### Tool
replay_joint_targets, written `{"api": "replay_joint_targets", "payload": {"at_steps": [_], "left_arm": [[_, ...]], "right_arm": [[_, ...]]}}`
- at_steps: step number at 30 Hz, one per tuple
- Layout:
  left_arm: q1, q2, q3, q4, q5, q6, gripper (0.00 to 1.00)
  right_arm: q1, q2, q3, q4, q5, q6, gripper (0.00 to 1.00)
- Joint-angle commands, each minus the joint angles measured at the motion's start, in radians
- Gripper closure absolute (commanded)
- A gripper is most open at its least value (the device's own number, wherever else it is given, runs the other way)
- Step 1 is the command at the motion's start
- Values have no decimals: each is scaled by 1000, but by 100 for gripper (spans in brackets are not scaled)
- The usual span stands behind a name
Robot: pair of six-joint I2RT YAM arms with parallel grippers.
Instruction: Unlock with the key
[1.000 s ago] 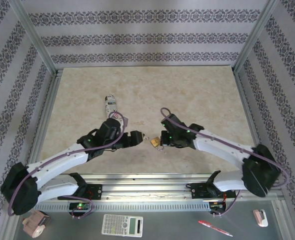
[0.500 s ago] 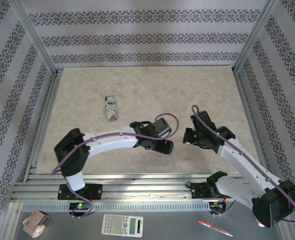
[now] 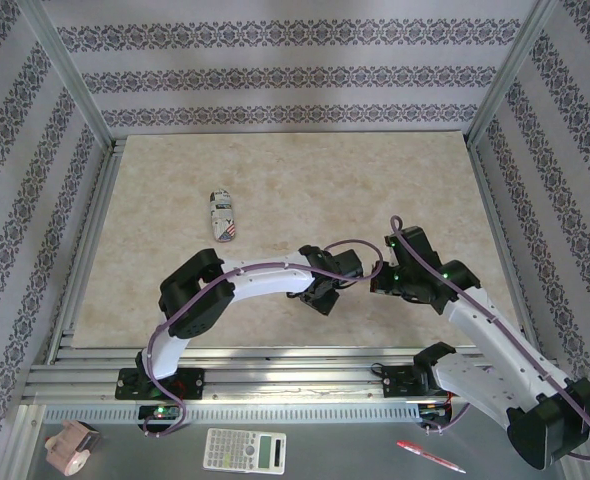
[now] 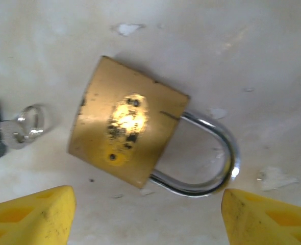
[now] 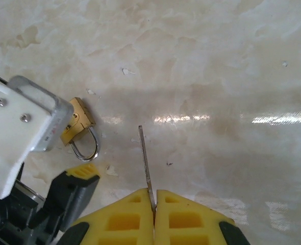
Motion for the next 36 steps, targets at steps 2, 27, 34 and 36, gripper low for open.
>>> {"api": "replay_joint_targets", "payload": {"at_steps": [2, 27, 34, 36], "left_arm": [[21, 2, -27, -64, -129, 36, 25], [145, -209, -132, 167, 241, -186, 23], [145, -80, -41, 159, 238, -223, 33], [146, -50, -22, 145, 222, -229, 33]], "right_arm": [[-7, -8, -38, 49, -49, -14, 100], [-7, 7, -62, 87, -90, -38, 100], [-9, 6, -65, 92, -104, -61, 100], [-10, 2, -66, 90, -106, -68, 100]]}}
